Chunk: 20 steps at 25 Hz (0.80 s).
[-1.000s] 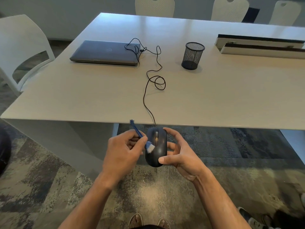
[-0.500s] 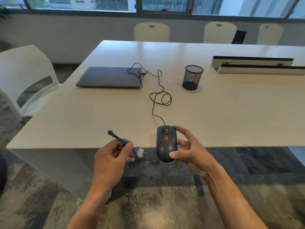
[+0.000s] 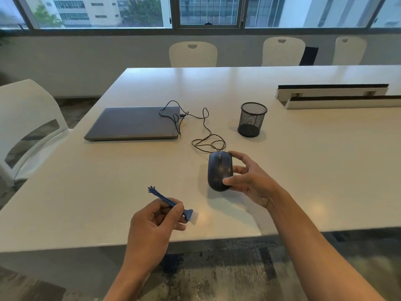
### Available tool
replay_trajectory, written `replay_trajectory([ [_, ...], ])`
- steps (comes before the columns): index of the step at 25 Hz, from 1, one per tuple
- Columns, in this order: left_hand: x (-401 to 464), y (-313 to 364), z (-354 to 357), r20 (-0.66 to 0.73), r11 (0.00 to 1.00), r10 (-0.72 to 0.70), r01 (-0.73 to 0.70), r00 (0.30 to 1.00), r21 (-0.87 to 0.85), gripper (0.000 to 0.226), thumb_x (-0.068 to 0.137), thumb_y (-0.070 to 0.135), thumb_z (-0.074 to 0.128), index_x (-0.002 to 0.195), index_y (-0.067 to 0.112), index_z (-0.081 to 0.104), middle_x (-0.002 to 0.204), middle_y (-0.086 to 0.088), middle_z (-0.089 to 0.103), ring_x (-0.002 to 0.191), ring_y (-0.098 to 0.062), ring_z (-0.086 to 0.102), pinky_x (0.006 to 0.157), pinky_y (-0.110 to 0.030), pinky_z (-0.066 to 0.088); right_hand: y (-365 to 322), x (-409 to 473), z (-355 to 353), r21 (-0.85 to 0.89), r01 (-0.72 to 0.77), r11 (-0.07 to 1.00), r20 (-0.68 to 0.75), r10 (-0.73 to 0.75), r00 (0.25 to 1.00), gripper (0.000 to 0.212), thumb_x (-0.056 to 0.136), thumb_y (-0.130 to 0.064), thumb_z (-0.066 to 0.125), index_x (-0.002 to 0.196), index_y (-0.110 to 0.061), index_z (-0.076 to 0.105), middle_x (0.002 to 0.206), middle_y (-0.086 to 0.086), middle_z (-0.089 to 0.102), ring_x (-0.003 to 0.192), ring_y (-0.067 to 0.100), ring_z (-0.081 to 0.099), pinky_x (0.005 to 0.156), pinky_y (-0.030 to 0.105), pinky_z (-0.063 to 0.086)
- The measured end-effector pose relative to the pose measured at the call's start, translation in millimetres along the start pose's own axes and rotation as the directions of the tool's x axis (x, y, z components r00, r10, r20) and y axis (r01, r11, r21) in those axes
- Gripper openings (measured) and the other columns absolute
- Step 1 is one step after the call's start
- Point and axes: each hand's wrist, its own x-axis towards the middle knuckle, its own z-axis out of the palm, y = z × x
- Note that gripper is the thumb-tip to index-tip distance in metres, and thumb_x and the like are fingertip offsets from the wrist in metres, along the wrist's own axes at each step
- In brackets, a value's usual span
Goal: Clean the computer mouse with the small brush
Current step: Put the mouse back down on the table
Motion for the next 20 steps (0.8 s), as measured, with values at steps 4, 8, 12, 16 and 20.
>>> replay_trajectory([
  [4,36,8,25,-0.047,1.0,0.017,-0.017,0.999,0.001,0.025,0.077,0.041,0.068,0.091,0.02,0.075,0.077,0.003,0.079,0.068,-0.021,0.076,0.065,-0.029,0.063,-15,49,-24,-0.015,-0.047,0.999,0.007,0.047,0.999,0.09,0.06,0.01,0.082,0.136,-0.027,0.05,0.102,0.012,0.076,0.096,0.033,0.076,0.074,0.041,0.061],
  [8,64,11,50,-0.07,1.0,0.018,-0.019,0.997,-0.004,0.026,0.076,0.04,0.068,0.09,0.019,0.075,0.076,0.002,0.079,0.067,-0.021,0.076,0.066,-0.032,0.064,-28,89,-45,-0.051,-0.086,0.995,0.025,0.087,0.996,0.083,0.071,0.016,0.077,0.138,-0.025,0.048,0.115,0.018,0.069,0.098,0.036,0.075,0.075,0.044,0.062],
  [12,80,10,71,-0.102,1.0,0.006,-0.005,0.995,0.011,0.028,0.076,0.042,0.067,0.091,0.02,0.074,0.077,0.003,0.079,0.068,-0.021,0.076,0.068,-0.035,0.063,-37,120,-58,-0.102,-0.104,0.989,0.056,0.11,0.992,0.082,0.076,0.017,0.075,0.141,-0.023,0.046,0.116,0.017,0.068,0.099,0.036,0.073,0.073,0.042,0.062],
  [16,94,10,81,-0.111,0.999,-0.003,0.007,0.994,0.033,0.028,0.076,0.044,0.066,0.09,0.021,0.074,0.076,0.005,0.079,0.068,-0.02,0.076,0.065,-0.028,0.063,-44,139,-62,-0.104,-0.1,0.99,0.067,0.107,0.992,0.081,0.077,0.017,0.074,0.143,-0.021,0.046,0.116,0.017,0.068,0.101,0.035,0.072,0.071,0.04,0.062],
  [20,115,11,87,-0.089,0.998,0.008,-0.003,0.996,0.057,0.005,0.089,0.025,0.069,0.09,0.023,0.073,0.076,0.006,0.078,0.068,-0.02,0.076,0.064,-0.025,0.063,-41,147,-64,-0.207,-0.042,0.977,0.017,0.046,0.999,0.081,0.076,0.009,0.08,0.145,-0.016,0.047,0.107,0.014,0.068,0.101,0.032,0.071,0.073,0.036,0.061],
])
